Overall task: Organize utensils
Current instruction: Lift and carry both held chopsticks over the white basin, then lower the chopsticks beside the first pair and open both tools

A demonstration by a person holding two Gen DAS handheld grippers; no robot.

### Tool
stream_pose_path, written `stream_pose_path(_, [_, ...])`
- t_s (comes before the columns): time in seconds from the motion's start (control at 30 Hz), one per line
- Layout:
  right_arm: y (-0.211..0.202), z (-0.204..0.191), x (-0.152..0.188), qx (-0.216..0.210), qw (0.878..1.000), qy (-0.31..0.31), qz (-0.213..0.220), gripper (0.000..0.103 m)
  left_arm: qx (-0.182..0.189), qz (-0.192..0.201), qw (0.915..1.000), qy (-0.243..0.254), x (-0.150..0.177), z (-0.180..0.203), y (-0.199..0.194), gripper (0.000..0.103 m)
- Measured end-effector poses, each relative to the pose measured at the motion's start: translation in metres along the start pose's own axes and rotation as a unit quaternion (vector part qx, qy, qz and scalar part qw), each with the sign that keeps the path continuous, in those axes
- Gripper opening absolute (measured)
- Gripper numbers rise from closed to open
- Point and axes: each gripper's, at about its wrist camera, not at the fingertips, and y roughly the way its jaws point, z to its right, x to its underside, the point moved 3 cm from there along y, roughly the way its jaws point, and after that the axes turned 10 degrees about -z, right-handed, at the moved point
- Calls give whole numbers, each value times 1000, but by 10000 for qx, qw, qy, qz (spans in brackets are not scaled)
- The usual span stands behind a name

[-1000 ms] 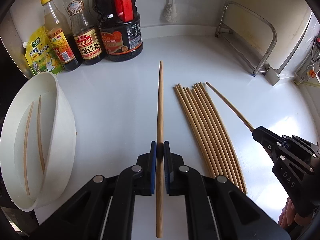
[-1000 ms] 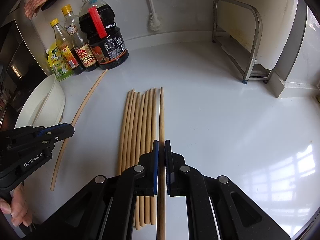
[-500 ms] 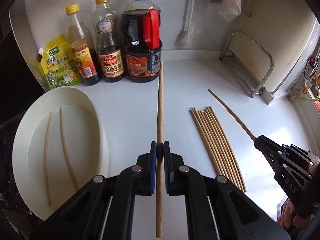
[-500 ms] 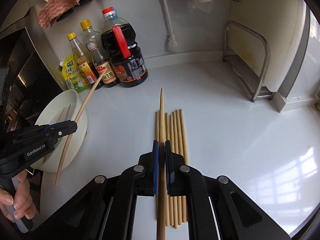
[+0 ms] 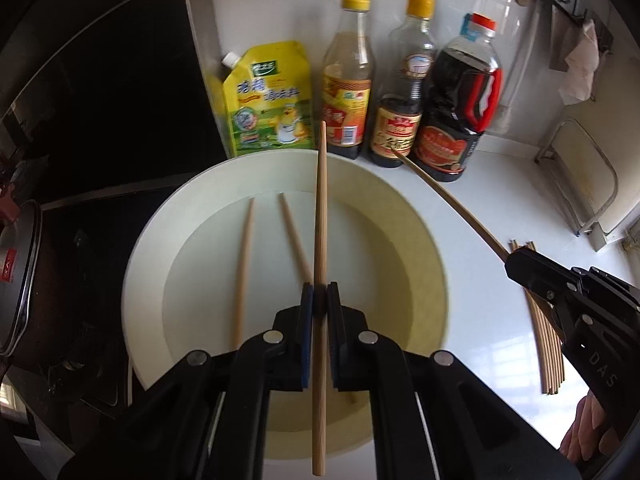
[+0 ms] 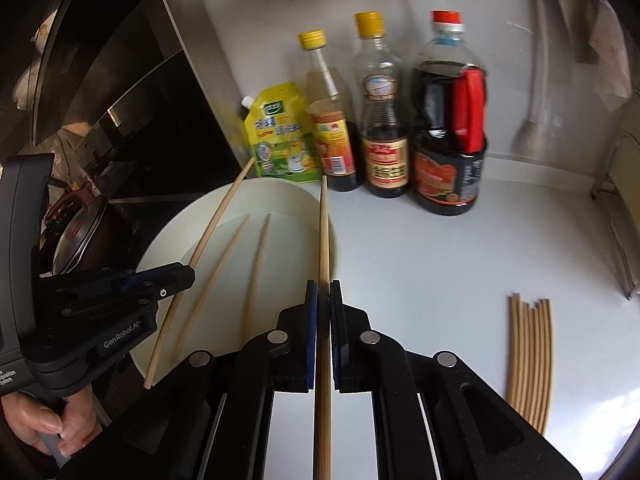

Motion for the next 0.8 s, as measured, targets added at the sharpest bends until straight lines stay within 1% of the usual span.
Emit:
stream_pose_path(0.13, [31,-30,-14,-96,9998,-83,-173,6,-46,-128,9999,-94,2,-30,16,8])
stream_pose_path(0.33, [70,-55,-24,9,9986,-151,-511,6,-54,-384,9991,-171,3,-55,42,8])
stream_pose_path(0.5, [95,-58,-26,102,9971,-46,-758,6,27,-645,9978,-177,1,-62,65,8])
stream_pose_path(0.57, [103,-58,-26,103,9963,-24,-850,6,25,-694,9974,-166,2,-63,71,8])
stream_pose_path(0.8, [118,-56,-18,52,9940,90,-1085,6,103,-901,9956,-251,-1,-69,87,8])
